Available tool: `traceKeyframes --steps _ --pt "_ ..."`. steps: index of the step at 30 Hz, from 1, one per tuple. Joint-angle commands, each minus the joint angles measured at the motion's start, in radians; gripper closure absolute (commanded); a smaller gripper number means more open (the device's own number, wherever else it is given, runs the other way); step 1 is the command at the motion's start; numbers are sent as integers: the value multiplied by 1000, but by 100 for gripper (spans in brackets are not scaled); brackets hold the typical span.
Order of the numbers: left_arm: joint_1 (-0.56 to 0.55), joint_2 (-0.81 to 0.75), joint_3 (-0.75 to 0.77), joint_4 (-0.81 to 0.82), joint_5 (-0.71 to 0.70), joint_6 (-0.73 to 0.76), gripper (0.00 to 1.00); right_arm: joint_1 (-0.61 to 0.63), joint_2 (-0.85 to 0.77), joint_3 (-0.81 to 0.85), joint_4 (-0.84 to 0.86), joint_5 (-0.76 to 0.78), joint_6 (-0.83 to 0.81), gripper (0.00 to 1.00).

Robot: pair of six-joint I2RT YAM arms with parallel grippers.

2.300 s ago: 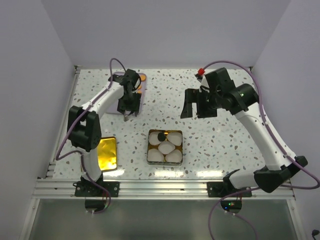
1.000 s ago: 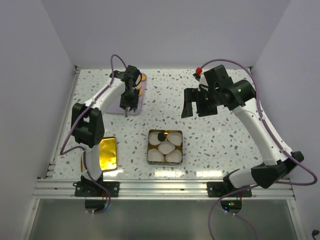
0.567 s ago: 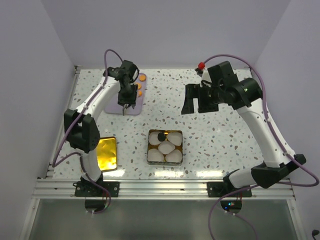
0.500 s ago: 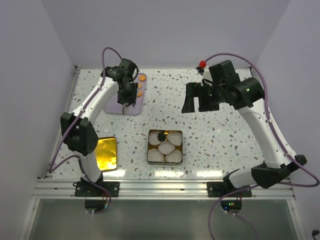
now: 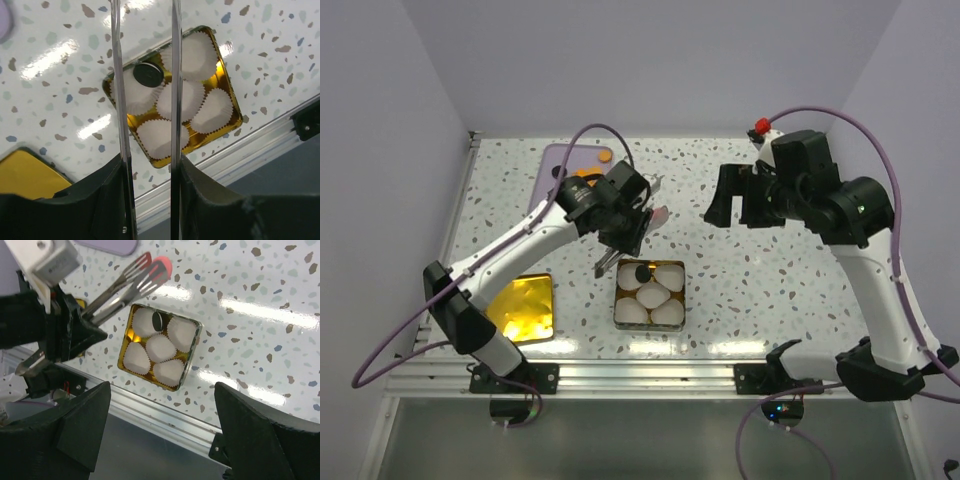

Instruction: Pack the cookies

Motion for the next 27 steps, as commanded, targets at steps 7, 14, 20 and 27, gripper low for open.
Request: traceKeyframes --steps 7,14,20,27 --pt "-264 -64 -129 111 -12 -157 62 -4 -115 -67 -13 203 64 10" --pt "-357 -18 -137 127 -29 -209 62 -4 -137 -113 -8 188 58 9" --pt "-361 -23 -150 78 -91 -230 61 -4 -124 -98 -21 163 36 9" --pt "-359 -30 -192 64 -137 -232 59 -4 -128 -111 -14 137 30 9"
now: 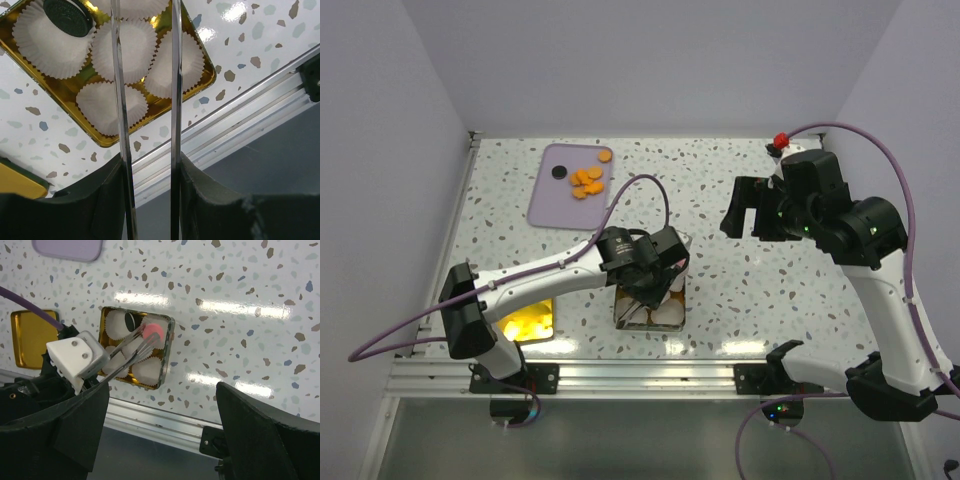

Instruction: Pack the cookies

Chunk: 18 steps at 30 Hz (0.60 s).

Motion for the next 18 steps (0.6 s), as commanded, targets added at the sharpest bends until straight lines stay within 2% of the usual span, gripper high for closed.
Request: traceKeyframes --steps 1,18 --pt "-3 -17 -5 -2 -54 -20 59 -4 1 -1 7 -30 -12 9" --pt "25 33 -17 30 -66 -3 49 -4 21 1 4 -55 -31 9"
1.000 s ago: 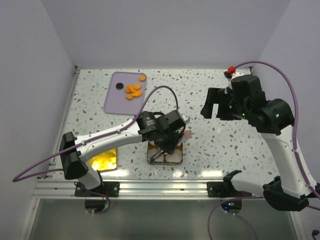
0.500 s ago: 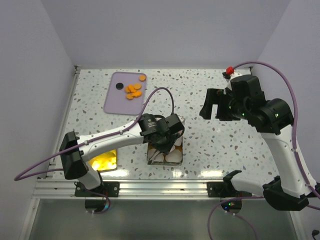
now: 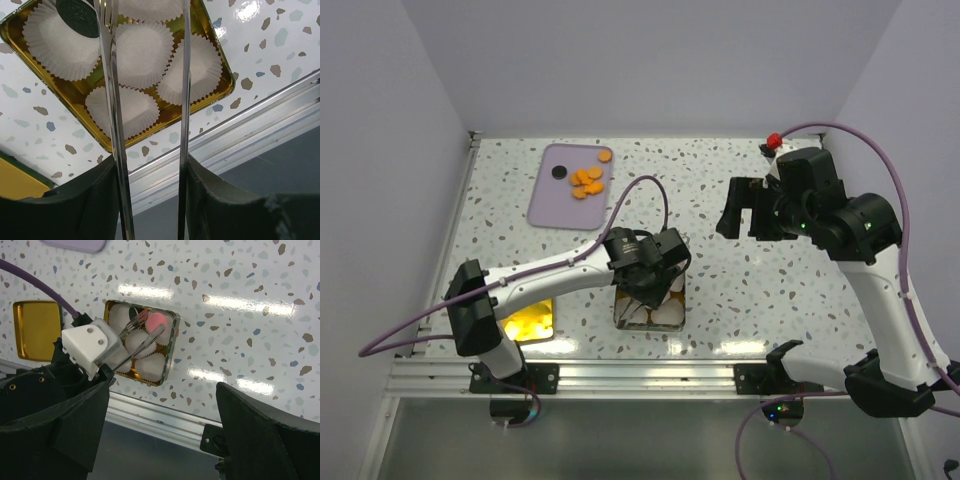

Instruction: Pack the cookies

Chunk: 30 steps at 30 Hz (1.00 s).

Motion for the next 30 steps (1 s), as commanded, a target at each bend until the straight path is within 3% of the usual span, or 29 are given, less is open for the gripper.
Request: traceKeyframes --steps 1,16,24,30 --pt "12 3 6 25 -25 5 48 -4 6 1 3 -13 -17 9" --pt "73 -65 55 -44 -47 27 43 -4 32 -5 26 -19 -17 9" --pt "273 -121 81 -88 -59 99 41 -4 53 -2 50 -27 -1 9" --pt "514 -79 75 -97 -58 148 36 -4 79 30 43 -25 2 9"
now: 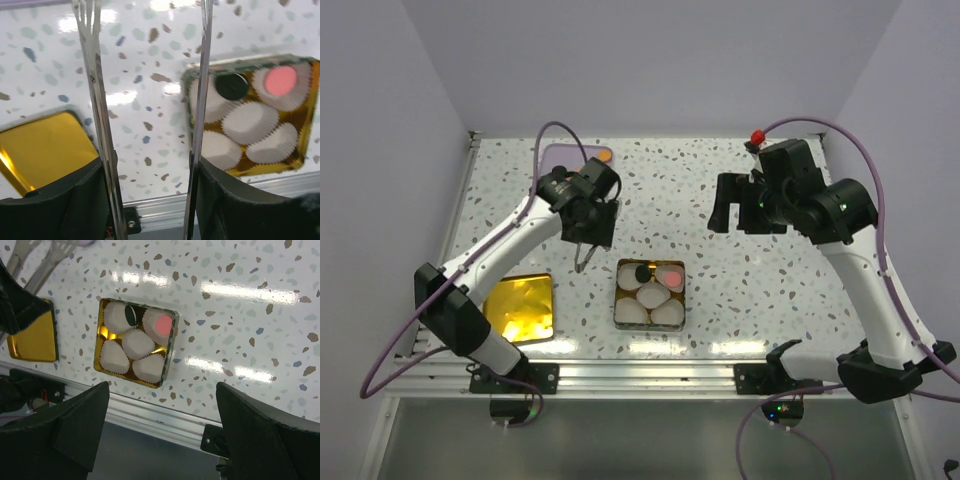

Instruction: Pack the cookies

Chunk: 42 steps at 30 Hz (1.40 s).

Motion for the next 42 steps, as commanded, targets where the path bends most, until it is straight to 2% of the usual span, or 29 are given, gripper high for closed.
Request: traceKeyframes --steps 1,7,13,29,42 --pt "129 21 32 -15 -21 62 34 -3 10 47 24 -19 4 9" --pt "252 141 56 17 -13 124 34 -3 41 97 -5 12 -9 9" --pt "326 241 97 46 16 154 34 -4 71 131 -22 36 -18 9" --pt "383 394 174 75 42 193 34 -7 151 174 -26 49 -44 9" --pt "416 503 305 60 73 231 35 -16 174 177 -23 52 -42 9"
